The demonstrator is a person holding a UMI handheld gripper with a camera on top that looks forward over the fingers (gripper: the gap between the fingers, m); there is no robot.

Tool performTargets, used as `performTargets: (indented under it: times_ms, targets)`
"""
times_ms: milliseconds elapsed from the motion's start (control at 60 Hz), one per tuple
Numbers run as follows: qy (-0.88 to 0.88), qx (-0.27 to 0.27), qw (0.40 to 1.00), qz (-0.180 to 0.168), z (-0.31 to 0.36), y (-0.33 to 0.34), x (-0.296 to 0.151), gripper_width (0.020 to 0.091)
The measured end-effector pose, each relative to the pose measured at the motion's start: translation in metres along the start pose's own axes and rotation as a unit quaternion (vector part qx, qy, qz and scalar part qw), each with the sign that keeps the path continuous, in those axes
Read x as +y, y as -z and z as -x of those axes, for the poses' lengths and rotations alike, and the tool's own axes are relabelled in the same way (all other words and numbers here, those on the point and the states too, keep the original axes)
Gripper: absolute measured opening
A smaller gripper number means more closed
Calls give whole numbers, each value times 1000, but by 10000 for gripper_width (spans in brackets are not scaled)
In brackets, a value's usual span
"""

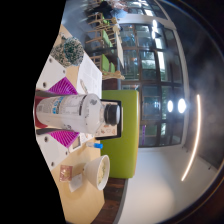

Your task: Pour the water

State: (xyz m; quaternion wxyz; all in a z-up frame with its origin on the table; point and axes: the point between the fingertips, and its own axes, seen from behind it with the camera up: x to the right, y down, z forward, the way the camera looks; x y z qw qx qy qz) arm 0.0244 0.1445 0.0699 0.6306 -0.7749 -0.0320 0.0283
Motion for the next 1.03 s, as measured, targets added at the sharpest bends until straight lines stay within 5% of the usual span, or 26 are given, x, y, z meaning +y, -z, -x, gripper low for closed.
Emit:
performTargets:
  times_ms: [250, 350, 417, 683, 1033]
  targets:
    - [24, 6, 1000, 4, -4, -6, -5, 497]
    - [42, 9, 999, 25, -8, -5, -1, 635]
    - [58, 6, 997, 53, -6, 1, 13, 849]
    - [54, 0, 996, 72, 0, 106, -2, 834]
    - [57, -5, 998, 29, -12, 297, -54, 834]
